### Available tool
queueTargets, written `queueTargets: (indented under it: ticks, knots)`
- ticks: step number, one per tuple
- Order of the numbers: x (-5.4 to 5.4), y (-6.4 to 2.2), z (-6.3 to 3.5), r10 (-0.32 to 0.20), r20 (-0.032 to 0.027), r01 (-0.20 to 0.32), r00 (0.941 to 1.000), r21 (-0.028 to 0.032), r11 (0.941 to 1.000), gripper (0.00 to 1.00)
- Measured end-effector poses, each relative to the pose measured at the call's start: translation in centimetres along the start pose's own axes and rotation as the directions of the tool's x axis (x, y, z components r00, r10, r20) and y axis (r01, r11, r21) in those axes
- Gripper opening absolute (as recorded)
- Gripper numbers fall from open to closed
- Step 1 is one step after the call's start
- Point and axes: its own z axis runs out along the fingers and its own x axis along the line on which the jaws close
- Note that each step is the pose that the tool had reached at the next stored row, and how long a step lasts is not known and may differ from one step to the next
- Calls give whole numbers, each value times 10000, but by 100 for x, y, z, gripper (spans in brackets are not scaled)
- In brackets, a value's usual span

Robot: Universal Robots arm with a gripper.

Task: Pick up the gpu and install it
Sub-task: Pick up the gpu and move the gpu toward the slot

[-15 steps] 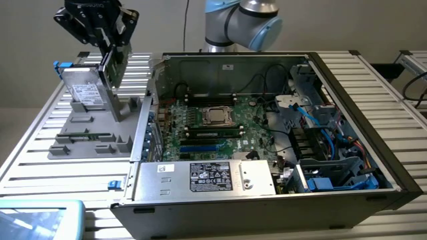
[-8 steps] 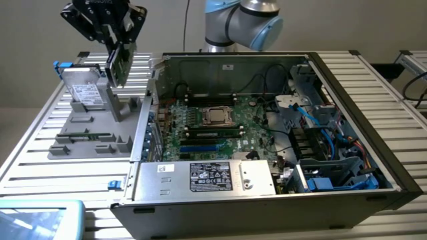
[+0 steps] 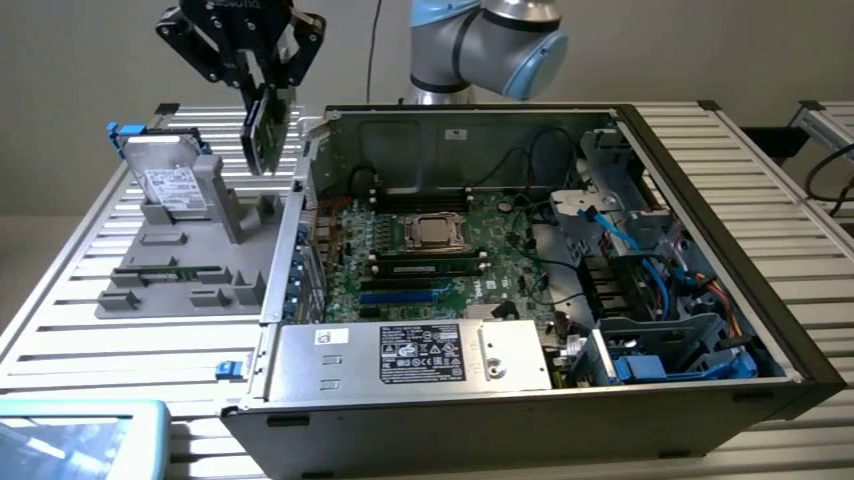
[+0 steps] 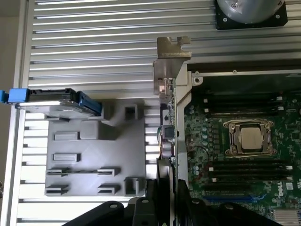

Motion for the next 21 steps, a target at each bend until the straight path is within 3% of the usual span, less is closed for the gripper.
queueTargets:
  ticks: [6,14,21]
  knots:
    - [-258,-16,-13,6,-39,-6,10000,2,10000,28]
    - [-538,-40,-27,25,-165,-25,9999,7,10000,28]
    - [-768,-49,-37,27,-183,-27,9998,9,10000,28]
